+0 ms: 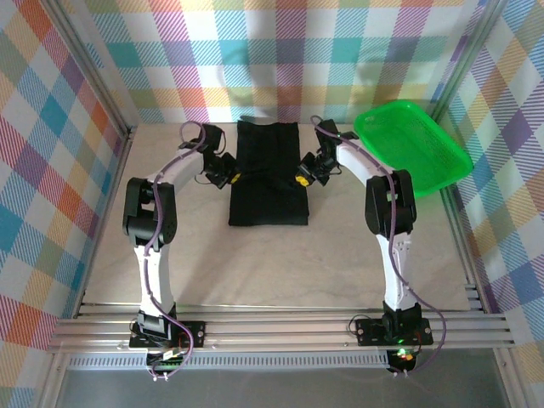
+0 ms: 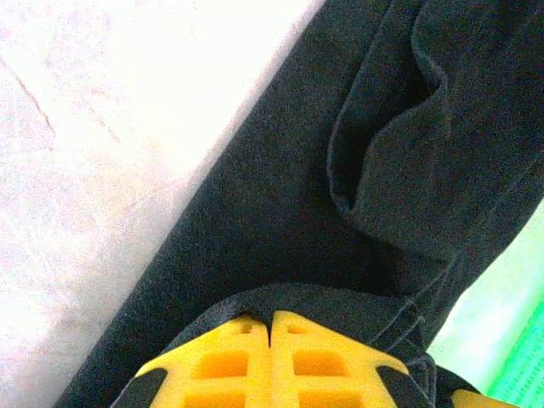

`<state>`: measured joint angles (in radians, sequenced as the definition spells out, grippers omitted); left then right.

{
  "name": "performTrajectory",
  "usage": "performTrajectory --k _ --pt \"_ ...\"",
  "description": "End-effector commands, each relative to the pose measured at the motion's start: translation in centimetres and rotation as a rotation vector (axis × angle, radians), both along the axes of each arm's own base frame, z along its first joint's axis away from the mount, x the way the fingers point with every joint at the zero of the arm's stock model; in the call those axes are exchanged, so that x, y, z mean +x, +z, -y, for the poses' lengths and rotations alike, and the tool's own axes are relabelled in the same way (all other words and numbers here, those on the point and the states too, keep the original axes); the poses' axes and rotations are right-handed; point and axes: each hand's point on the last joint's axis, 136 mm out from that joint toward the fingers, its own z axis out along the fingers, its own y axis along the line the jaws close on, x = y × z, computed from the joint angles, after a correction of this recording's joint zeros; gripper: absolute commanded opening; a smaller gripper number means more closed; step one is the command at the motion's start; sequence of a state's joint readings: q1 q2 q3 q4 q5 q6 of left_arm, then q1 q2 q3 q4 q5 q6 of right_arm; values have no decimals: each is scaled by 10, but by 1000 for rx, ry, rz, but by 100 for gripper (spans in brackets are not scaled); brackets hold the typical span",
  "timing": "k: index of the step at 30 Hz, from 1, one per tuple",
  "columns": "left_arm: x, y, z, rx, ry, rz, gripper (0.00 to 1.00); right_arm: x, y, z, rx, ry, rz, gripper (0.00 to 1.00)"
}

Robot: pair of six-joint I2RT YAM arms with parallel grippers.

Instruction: Fold and stack the t-shirts

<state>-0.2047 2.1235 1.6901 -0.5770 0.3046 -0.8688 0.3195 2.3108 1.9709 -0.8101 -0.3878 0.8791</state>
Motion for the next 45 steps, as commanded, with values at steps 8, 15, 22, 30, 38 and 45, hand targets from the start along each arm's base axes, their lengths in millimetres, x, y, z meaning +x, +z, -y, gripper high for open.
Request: performTrajectory --k 8,15,22,30,38,45 --pt "8 19 -13 28 -18 54 58 15 13 7 16 21 74 46" --pt "-79 19 -30 1 100 33 58 -24 42 28 -55 52 156 56" --pt "-138 -17 -4 -152 211 -63 61 -98 10 30 -15 31 55 59" --pt "-120 -39 10 -177 242 -104 58 -118 -29 10 2 31 -60 59" --pt "-113 -61 17 -153 229 -133 35 -120 -45 -4 -13 36 -152 50" --pt "-101 -54 20 -155 216 -108 9 -107 -45 -9 9 -7 -130 10"
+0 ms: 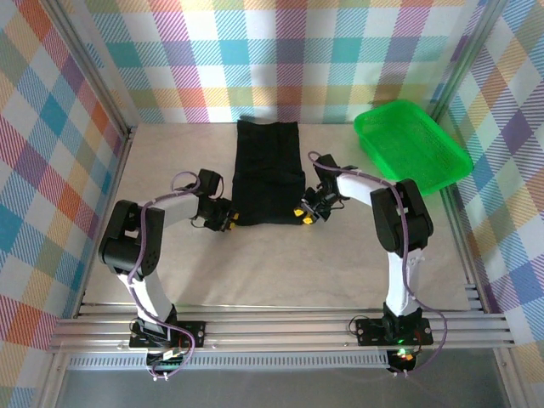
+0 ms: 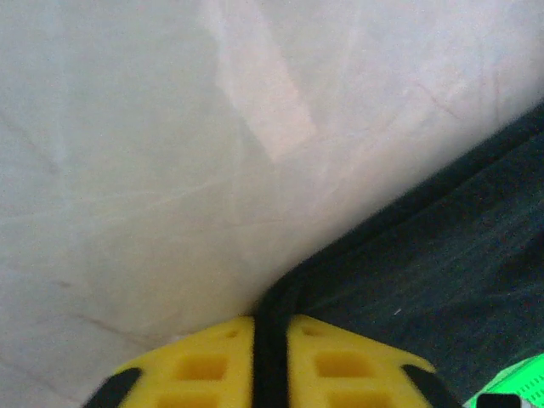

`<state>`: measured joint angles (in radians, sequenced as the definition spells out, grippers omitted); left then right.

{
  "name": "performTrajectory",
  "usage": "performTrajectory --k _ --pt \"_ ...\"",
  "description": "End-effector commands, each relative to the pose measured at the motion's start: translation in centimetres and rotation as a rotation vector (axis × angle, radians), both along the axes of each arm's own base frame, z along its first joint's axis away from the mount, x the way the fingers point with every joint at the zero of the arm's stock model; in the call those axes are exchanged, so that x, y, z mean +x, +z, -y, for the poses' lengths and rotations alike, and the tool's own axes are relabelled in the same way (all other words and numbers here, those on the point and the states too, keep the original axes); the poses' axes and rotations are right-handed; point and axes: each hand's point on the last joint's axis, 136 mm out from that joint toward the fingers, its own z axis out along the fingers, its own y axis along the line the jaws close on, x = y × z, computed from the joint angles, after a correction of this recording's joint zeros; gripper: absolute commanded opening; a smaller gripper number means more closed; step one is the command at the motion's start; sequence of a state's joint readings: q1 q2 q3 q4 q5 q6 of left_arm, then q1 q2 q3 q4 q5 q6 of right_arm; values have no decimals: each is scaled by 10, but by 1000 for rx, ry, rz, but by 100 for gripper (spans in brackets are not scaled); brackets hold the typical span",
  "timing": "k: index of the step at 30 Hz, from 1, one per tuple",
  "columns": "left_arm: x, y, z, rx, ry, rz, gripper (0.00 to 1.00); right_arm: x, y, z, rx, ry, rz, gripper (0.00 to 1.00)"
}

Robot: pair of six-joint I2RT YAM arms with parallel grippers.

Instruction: Fold and stack the t-shirts

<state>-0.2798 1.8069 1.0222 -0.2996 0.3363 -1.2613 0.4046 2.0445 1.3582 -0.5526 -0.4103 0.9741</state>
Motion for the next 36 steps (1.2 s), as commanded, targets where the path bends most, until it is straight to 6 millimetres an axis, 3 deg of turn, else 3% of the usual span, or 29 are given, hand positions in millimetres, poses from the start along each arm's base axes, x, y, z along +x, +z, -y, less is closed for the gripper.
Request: performTrajectory --k 1,2,4,9,11,13,16,19,23,28,30,32,36 --pt "37 6 12 -8 -21 143 5 14 8 -6 5 -21 32 6" --pt "40 13 12 -8 -19 156 0 20 15 -3 -5 -21 57 3" --pt "49 31 13 -16 -21 194 0 32 34 1 -23 -20 112 0" --pt "81 105 11 -42 -24 345 0 65 103 6 -10 3 272 0" --pt "87 128 12 -49 -32 389 0 69 121 6 4 13 299 0" --pt "80 136 12 -49 -46 382 0 66 128 4 23 23 300 0" --pt "62 132 13 -52 -72 358 0 47 118 0 50 29 255 0" --pt "28 101 15 -64 -114 274 0 16 96 1 59 31 200 0" --pt "-37 67 20 -63 -206 170 0 -41 69 0 55 77 108 0" --pt "-128 42 18 -60 -319 42 0 -116 49 -3 35 186 16 0" --pt "-151 44 14 -57 -338 36 0 -142 47 -3 28 225 -9 0" --pt "-162 54 11 -64 -332 55 0 -156 52 -1 21 240 -9 0" --pt "-157 92 9 -81 -285 163 0 -162 81 6 18 219 51 0"
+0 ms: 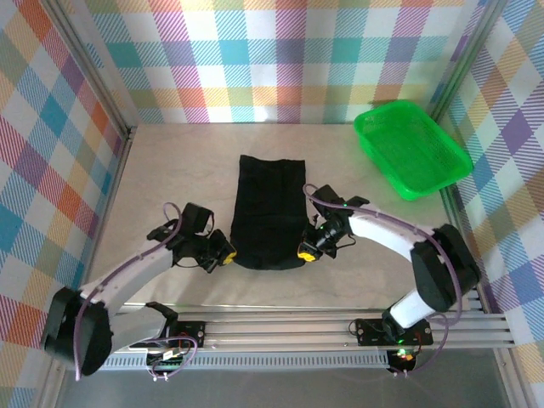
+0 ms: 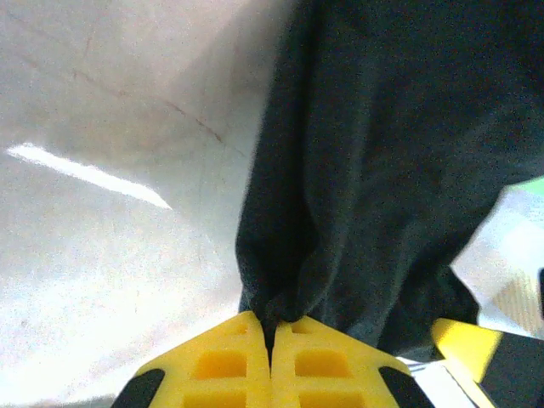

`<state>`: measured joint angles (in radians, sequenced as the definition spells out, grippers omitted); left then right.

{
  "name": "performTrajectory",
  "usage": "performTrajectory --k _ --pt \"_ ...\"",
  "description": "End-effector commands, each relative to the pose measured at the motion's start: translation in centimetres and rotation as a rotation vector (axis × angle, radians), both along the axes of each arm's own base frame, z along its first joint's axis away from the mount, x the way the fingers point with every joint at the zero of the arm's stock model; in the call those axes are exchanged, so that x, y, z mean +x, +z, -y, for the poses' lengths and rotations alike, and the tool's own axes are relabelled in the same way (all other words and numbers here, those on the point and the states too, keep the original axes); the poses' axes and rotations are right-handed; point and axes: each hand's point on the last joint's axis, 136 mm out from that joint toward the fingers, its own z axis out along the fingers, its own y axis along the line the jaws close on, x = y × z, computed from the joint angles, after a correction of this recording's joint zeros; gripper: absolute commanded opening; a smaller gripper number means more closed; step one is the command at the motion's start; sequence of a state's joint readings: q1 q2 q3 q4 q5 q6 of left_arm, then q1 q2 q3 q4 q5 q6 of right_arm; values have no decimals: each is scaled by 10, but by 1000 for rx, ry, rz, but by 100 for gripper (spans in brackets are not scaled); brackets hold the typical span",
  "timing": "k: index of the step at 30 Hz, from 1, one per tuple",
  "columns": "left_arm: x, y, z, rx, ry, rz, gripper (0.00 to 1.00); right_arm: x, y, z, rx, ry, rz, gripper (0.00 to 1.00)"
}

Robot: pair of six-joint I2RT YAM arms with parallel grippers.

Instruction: Fold and stack the t-shirts

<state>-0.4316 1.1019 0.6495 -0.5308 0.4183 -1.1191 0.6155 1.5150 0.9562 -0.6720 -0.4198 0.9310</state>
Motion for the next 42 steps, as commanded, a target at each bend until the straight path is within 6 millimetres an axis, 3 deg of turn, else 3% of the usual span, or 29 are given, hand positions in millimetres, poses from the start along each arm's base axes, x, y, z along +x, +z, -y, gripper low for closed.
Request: performTrajectory --k 1,7,12,17,23,24,26,27,28,30,33,35,39,42 --pt "0 32 0 -28 28 49 0 -1 32 8 7 -35 47 0" --pt "25 96 2 -71 75 216 0 15 95 3 46 -64 142 0" --pt "73 139 -1 -50 172 325 0 55 126 2 53 -131 173 0" --pt "156 135 2 -25 260 367 0 129 116 9 43 -217 180 0" --pt "272 81 2 75 260 285 0 249 89 11 105 -332 173 2" --pt "289 76 5 75 245 288 9 267 79 10 108 -338 159 15" --pt "311 58 8 94 221 250 42 294 76 10 111 -321 173 43" --pt "315 63 6 130 211 252 45 305 79 8 113 -293 212 51" --pt "316 70 2 172 212 266 48 313 85 7 117 -265 250 61" --pt "303 80 -9 232 239 261 52 315 101 8 116 -221 293 69" --pt "265 92 -4 246 249 266 57 300 116 20 56 -169 345 70" --pt "229 92 17 190 238 256 57 283 124 28 39 -158 378 66" --pt "152 51 69 10 281 120 58 233 134 38 127 -200 484 65" --pt "127 38 94 -82 346 116 62 192 137 37 267 -229 557 66"
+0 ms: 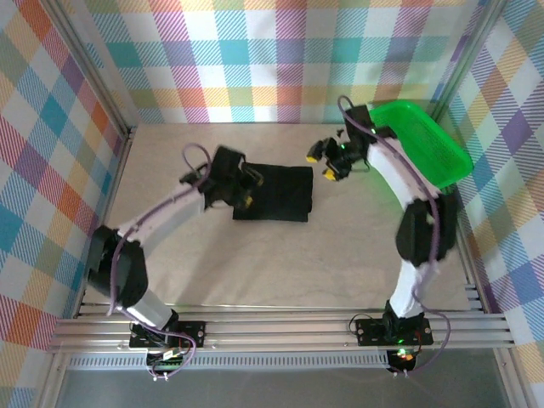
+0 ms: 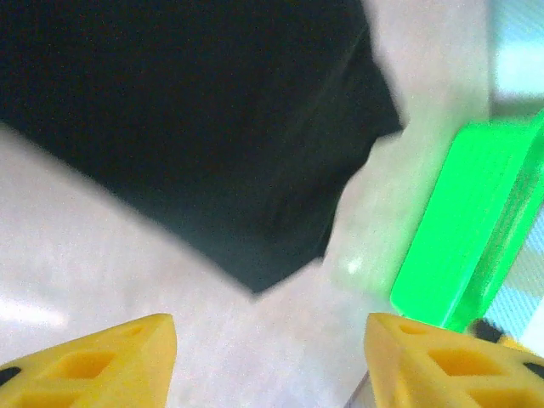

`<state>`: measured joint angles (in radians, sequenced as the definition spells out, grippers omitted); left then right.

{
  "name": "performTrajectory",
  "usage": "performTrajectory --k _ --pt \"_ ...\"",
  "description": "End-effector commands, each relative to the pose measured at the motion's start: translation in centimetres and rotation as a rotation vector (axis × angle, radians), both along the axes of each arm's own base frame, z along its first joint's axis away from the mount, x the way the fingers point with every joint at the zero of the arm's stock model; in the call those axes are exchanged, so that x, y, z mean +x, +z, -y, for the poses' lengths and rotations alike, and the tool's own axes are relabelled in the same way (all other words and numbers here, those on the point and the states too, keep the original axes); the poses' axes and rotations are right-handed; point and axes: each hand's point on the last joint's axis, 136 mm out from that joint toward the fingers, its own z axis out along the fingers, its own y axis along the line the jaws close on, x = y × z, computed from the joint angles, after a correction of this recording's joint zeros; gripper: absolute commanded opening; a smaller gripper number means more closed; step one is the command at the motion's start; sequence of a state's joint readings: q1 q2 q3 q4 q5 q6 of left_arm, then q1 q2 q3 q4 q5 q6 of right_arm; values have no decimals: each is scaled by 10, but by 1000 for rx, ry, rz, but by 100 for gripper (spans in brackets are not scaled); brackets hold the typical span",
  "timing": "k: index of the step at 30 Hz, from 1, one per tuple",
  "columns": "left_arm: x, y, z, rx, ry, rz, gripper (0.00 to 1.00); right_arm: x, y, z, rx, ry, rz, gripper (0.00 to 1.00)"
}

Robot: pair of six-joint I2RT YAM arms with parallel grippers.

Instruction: Fold and stack the t-shirts

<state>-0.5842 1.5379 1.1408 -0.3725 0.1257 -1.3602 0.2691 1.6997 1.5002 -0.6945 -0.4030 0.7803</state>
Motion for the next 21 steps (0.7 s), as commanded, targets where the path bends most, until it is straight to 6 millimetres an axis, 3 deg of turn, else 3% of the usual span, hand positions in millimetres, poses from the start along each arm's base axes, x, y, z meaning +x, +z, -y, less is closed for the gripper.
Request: performTrajectory --k 1,7,13,16,21 --pt "-8 -24 22 -139 141 -41 64 -20 17 -12 170 20 180 67" --pt "-2 -56 69 -235 191 -104 68 -88 -3 5 183 21 137 67" --pt "4 -89 113 -253 243 -137 70 -111 6 14 153 45 157 68" --pt "8 -107 115 -230 287 -153 69 -116 12 16 158 50 171 67" --pt "33 -111 112 -219 368 -72 63 -126 21 13 196 73 176 67"
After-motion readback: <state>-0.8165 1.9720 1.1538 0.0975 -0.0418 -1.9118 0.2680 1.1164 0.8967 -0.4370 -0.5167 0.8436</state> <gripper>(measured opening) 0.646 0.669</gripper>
